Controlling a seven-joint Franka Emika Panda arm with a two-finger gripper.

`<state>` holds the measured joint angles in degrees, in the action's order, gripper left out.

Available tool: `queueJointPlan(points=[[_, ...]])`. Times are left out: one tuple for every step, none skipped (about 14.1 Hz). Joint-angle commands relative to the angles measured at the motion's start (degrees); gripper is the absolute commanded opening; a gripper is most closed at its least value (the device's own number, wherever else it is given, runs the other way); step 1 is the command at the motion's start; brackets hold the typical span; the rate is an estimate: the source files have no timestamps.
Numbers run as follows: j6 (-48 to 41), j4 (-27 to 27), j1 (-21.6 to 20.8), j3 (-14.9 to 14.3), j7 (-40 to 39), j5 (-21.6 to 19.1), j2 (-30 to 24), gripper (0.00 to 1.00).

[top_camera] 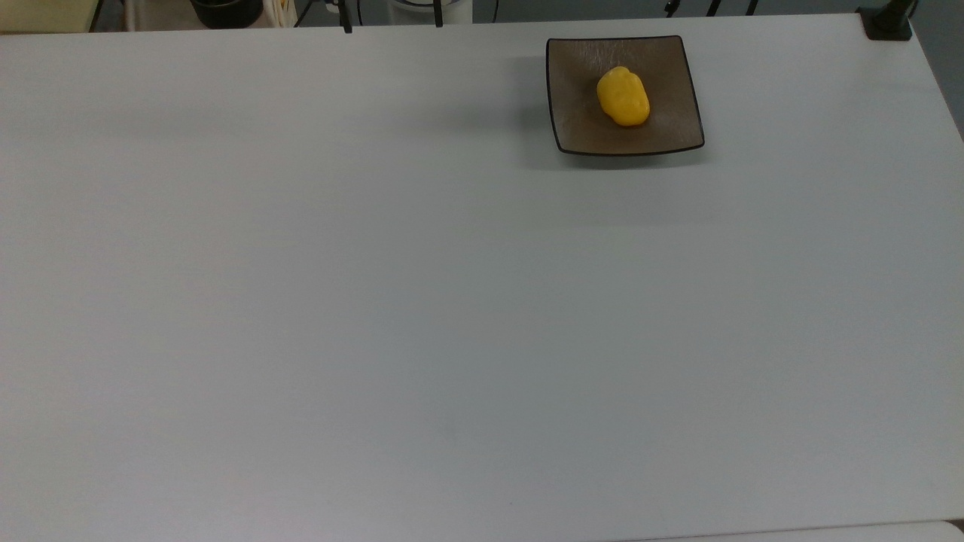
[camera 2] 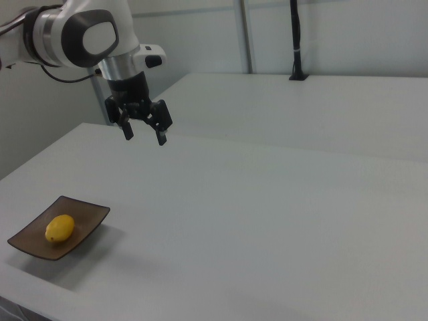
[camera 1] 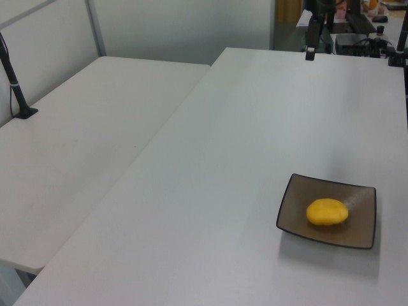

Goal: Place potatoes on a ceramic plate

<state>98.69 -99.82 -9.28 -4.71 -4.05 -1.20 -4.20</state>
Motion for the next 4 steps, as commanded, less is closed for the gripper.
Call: queueJointPlan(points=[[2.81, 0.77, -0.39, 0.05, -1.49, -0.30, 1.30, 1.00], [3.17, 0.77, -0.39, 0.23, -1.40, -0.30, 1.39, 1.00], [3.26, 0.77, -0.39, 0.31, -1.40, -0.30, 1.39, 1.00], [3.18, 0.86, -0.39, 0.31, -1.40, -0.30, 1.30, 1.00]])
